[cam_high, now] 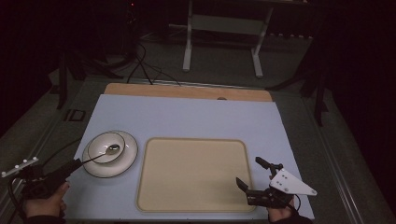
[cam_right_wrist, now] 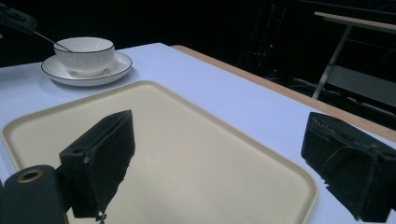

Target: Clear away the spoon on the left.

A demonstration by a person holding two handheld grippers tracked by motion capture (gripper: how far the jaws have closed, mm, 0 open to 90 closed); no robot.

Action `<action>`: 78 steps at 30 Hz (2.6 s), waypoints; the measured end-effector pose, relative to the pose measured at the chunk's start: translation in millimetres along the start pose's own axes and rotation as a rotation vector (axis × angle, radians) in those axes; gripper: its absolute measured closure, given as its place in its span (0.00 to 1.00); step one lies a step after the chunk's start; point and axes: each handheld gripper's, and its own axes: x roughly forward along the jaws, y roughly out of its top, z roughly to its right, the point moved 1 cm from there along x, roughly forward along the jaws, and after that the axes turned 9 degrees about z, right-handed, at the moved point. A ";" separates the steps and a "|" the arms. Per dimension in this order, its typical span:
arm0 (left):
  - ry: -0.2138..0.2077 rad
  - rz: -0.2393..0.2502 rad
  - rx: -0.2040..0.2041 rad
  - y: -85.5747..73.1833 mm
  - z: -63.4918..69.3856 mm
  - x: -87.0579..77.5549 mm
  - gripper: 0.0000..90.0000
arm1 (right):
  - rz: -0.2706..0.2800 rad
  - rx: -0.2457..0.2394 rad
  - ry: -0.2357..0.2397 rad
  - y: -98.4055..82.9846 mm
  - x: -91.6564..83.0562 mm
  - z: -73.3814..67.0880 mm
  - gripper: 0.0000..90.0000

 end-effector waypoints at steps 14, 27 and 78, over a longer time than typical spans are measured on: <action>0.003 0.050 -0.017 3.3 0.6 -2.6 0.97 | 0.000 0.008 0.000 -0.3 -0.3 1.2 0.11; -0.032 0.078 0.066 23.8 8.7 -11.3 1.00 | 0.004 0.013 -0.010 -0.2 -0.4 1.9 0.11; -0.514 -0.149 0.593 80.4 158.6 23.7 1.00 | 0.022 0.018 -0.004 0.3 -0.8 3.4 0.11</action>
